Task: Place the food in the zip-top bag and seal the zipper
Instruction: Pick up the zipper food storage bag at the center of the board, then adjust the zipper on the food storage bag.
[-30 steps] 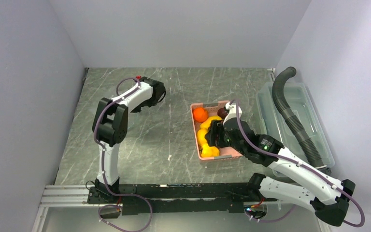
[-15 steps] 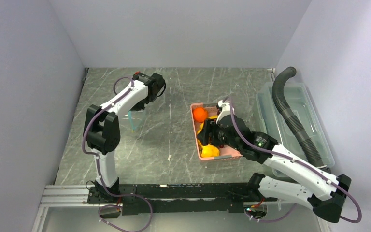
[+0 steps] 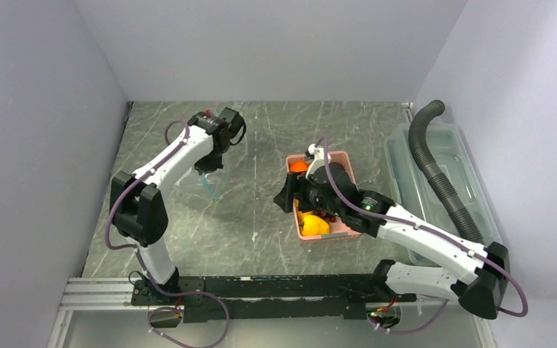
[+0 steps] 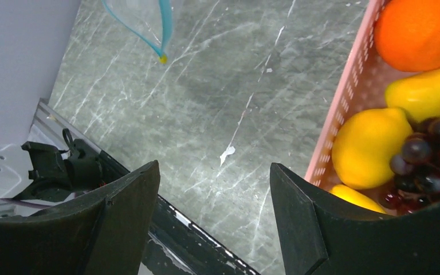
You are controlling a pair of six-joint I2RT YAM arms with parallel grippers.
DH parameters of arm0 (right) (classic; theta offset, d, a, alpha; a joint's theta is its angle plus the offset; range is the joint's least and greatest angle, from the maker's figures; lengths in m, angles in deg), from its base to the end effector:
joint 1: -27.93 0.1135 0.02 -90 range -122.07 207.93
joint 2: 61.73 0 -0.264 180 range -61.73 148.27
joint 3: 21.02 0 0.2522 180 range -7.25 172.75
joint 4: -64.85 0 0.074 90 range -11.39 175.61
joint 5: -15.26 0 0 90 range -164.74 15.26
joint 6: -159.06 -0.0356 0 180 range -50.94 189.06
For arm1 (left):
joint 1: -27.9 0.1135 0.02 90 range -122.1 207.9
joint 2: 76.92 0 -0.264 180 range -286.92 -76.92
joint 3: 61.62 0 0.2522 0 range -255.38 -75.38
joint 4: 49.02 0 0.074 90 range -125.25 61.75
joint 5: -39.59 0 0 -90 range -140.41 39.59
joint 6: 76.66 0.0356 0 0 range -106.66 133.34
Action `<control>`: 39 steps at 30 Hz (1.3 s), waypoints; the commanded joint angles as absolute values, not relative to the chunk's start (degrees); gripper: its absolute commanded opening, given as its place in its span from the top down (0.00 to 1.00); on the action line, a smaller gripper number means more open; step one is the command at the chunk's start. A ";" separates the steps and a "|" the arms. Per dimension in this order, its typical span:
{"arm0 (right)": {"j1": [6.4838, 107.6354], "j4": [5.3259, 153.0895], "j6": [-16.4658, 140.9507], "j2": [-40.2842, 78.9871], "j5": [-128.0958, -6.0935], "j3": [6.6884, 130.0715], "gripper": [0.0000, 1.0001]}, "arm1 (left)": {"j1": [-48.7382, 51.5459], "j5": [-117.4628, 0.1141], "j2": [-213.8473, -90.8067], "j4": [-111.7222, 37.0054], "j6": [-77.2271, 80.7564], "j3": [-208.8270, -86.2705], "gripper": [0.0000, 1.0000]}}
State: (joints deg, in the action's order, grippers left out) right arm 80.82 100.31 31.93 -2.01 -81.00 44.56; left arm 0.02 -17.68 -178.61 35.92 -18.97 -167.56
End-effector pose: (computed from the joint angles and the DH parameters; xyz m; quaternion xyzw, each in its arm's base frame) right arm 0.1436 0.1834 0.3132 -0.0911 0.8586 0.3219 0.3885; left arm 0.3111 -0.1428 0.2881 -0.0598 0.9547 0.2039 0.2082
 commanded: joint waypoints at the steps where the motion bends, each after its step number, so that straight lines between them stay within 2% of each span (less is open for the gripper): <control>1: 81.60 93.09 30.84 1.32 -80.66 47.76 0.26 | -0.86 -24.45 -174.66 33.47 -18.67 -165.39 1.00; 15: 85.18 82.23 30.88 14.55 -83.29 51.46 0.23 | -2.95 -33.76 -167.98 30.54 -19.35 -159.61 1.00; 28: 89.11 81.72 32.24 26.92 -91.37 60.40 0.23 | -3.82 -37.86 -161.69 30.65 -19.13 -155.78 1.00; 39: 90.74 83.86 32.24 32.50 -99.13 65.42 0.30 | -4.10 -40.82 -155.68 32.09 -18.14 -153.51 1.00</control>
